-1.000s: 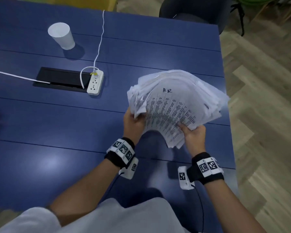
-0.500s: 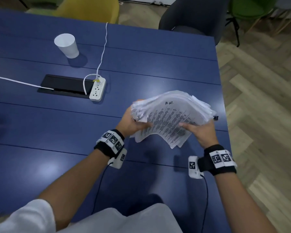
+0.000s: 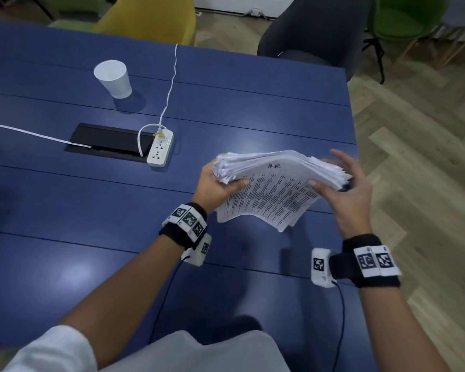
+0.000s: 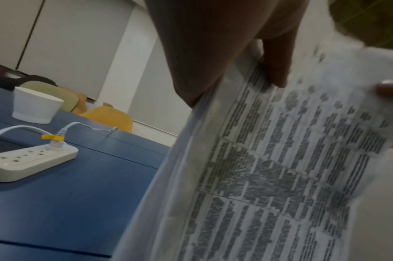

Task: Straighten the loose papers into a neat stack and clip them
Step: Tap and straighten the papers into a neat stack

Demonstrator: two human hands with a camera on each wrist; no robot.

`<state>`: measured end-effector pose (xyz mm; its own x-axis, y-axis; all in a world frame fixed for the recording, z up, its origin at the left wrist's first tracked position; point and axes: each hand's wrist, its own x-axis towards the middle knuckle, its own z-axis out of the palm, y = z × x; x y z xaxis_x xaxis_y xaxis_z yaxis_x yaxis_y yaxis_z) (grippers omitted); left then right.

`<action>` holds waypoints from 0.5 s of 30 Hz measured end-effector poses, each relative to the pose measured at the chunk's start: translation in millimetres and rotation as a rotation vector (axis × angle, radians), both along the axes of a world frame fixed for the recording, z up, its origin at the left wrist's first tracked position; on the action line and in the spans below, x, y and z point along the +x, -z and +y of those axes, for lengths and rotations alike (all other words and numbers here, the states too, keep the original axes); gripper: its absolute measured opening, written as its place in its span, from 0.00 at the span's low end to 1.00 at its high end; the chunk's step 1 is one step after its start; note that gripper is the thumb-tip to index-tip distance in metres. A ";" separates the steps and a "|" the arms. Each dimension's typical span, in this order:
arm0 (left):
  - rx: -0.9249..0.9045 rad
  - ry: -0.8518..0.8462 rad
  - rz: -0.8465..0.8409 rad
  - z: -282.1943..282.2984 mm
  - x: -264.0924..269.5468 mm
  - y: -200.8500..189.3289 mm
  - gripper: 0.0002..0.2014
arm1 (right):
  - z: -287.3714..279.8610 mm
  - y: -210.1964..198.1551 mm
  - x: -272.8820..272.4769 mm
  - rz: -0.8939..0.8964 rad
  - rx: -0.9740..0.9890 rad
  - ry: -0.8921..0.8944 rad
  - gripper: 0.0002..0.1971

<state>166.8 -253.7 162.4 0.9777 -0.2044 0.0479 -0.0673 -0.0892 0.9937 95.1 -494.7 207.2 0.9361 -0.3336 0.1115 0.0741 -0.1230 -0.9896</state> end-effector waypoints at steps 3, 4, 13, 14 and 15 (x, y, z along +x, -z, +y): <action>0.012 0.108 0.024 6.2 9.7 3.2 0.21 | -5.9 -23.1 5.0 0.028 -0.264 -0.103 0.37; 0.010 0.137 0.026 7.0 13.6 2.3 0.21 | -5.9 -31.7 8.0 0.037 -0.411 -0.138 0.39; 0.060 0.282 0.048 8.5 44.5 0.4 0.24 | 46.3 -37.6 35.6 0.033 -1.565 -0.219 0.48; 0.073 0.274 0.035 8.0 46.3 1.7 0.24 | 45.8 -37.7 39.0 0.011 -1.541 -0.170 0.47; 0.084 0.261 0.032 7.3 47.7 3.1 0.23 | 45.9 -37.6 41.8 -0.001 -1.539 -0.147 0.46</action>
